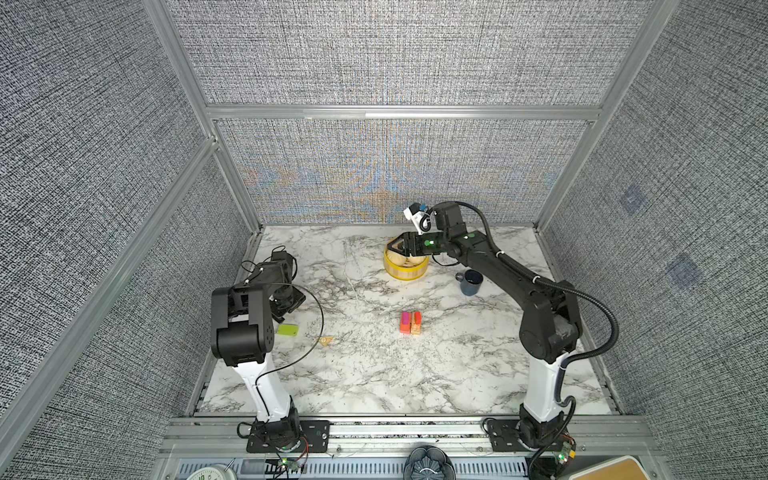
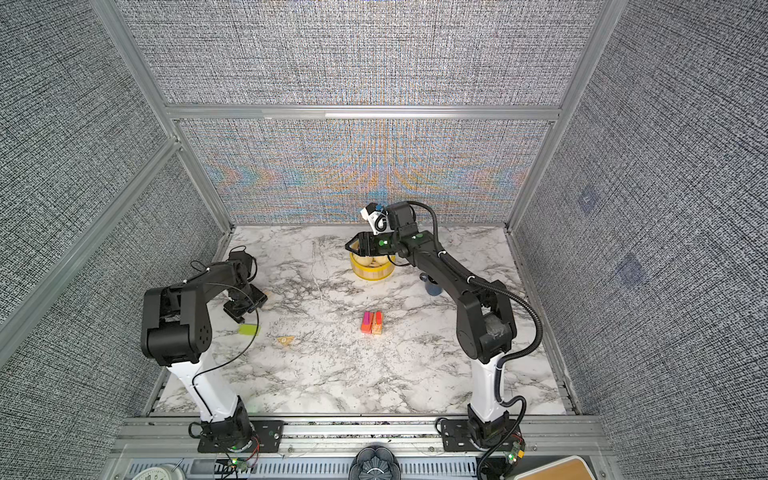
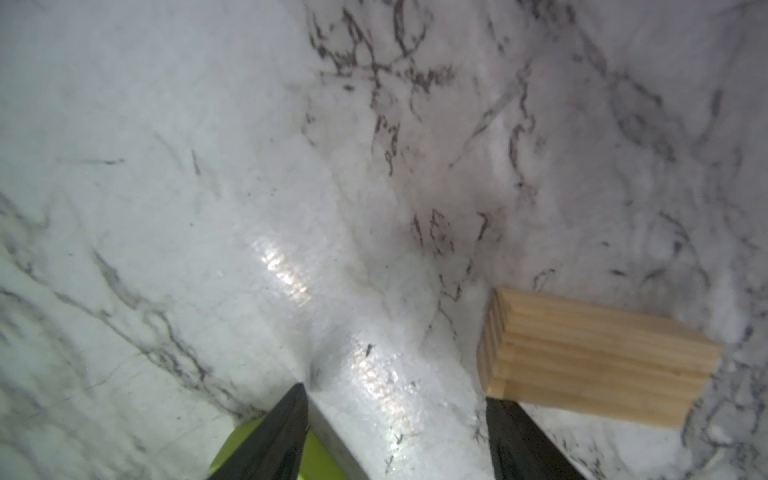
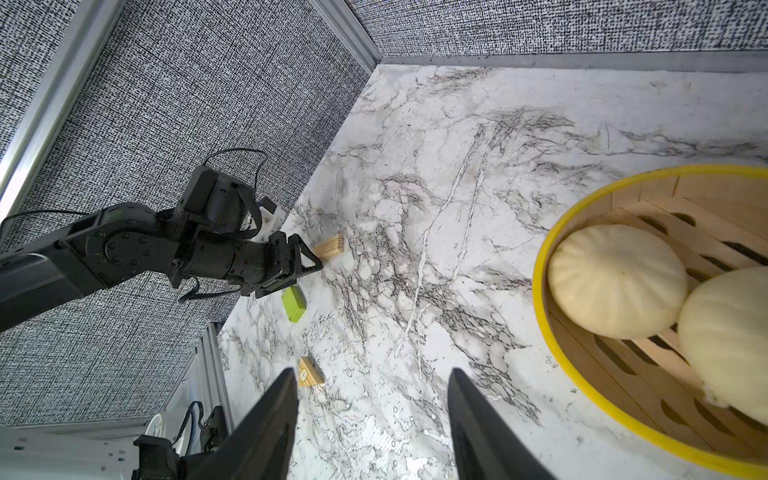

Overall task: Build the wood block tower
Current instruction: 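Close the left gripper on the light wooden block and lift it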

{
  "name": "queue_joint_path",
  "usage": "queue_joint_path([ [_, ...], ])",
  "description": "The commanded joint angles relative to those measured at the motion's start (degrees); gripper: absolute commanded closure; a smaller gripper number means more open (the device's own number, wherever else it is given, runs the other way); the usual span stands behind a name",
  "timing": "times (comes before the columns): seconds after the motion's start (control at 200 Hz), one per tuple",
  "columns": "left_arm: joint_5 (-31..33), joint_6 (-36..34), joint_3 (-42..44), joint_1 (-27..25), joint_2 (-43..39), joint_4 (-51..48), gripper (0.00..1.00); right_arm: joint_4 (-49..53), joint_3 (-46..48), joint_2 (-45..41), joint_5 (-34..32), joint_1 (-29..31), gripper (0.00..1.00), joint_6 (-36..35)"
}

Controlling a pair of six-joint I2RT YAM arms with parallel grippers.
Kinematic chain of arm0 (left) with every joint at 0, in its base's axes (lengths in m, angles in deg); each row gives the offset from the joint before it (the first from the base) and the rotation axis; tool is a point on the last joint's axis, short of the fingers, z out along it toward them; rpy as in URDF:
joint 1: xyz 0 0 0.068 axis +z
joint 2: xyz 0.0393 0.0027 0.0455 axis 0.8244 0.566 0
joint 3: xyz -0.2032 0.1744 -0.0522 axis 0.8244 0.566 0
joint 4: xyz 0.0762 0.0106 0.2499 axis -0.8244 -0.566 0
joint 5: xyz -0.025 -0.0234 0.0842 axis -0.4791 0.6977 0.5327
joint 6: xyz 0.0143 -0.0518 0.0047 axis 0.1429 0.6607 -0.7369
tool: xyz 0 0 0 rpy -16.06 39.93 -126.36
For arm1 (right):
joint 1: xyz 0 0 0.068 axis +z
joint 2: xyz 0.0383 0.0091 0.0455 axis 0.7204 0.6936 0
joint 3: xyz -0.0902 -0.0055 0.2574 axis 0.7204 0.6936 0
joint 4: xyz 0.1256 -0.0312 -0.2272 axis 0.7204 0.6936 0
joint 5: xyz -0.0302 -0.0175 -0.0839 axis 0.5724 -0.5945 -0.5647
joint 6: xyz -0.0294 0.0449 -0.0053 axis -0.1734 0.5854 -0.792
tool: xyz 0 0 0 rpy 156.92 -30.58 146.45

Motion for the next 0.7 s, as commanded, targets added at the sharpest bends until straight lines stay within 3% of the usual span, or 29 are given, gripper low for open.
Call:
queue_joint_path([
  [0.0, -0.4, -1.0, -1.2, 0.1, 0.0, -0.3, 0.30, -0.6, 0.1, -0.2, 0.8, 0.1, 0.40, -0.5],
  [0.32, -0.9, -7.5, -9.8, -1.9, 2.6, -4.0, 0.27, 0.1, -0.4, 0.7, 0.4, 0.0, 0.40, -1.0],
  [0.69, -4.7, -14.4, -13.7, -2.6, 7.0, -2.8, 0.22, 0.9, -0.5, 0.7, -0.5, 0.0, 0.40, -2.1],
])
